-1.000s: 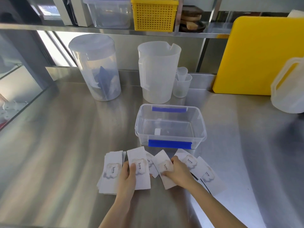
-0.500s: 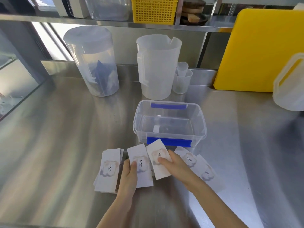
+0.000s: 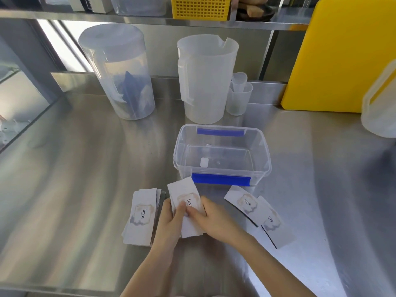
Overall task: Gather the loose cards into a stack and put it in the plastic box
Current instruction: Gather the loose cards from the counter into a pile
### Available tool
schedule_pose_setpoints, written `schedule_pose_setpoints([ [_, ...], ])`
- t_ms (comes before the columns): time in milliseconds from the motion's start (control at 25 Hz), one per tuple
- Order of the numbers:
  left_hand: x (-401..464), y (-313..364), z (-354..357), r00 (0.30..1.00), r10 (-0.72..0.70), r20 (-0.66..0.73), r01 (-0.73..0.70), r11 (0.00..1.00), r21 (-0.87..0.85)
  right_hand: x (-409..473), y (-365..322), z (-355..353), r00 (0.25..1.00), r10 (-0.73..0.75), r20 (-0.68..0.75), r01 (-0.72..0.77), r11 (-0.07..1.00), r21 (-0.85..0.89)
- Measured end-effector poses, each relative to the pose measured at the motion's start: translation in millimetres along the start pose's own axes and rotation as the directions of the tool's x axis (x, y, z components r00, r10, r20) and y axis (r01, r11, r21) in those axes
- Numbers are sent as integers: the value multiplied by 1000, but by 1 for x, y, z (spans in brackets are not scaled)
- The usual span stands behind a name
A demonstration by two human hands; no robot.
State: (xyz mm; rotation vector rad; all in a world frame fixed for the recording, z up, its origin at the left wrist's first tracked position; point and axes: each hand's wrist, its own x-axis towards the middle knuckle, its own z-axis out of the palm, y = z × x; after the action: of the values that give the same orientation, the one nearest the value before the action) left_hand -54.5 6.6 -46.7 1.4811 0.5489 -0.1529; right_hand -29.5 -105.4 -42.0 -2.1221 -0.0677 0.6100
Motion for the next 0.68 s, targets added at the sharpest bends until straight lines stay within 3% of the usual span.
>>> schedule_pose_setpoints([
  [160, 8, 6, -16, 998, -10, -63, 6, 998, -56, 16, 11, -11, 993, 42, -109, -35, 997, 70],
  [240, 8, 11, -24, 998, 5, -66, -12, 995, -99, 26, 24, -10, 984, 39, -171, -65, 987, -150],
  [320, 8, 15, -31, 997, 24, -77, -32, 994, -107, 34, 27, -2, 986, 16, -169, -84, 911, -404],
  [440, 9, 15, -36, 995, 22, -94, -32, 994, -108, 44, 19, 11, 982, -1, -188, -115, 790, -603],
  [560, 8, 14, -39, 996, 12, -83, -20, 995, -101, 49, 18, 14, 988, 25, -150, -107, 811, -575],
  [680, 9, 13, -39, 997, 1, -79, -8, 995, -96, 33, 23, -1, 998, 51, -30, -58, 933, -355],
])
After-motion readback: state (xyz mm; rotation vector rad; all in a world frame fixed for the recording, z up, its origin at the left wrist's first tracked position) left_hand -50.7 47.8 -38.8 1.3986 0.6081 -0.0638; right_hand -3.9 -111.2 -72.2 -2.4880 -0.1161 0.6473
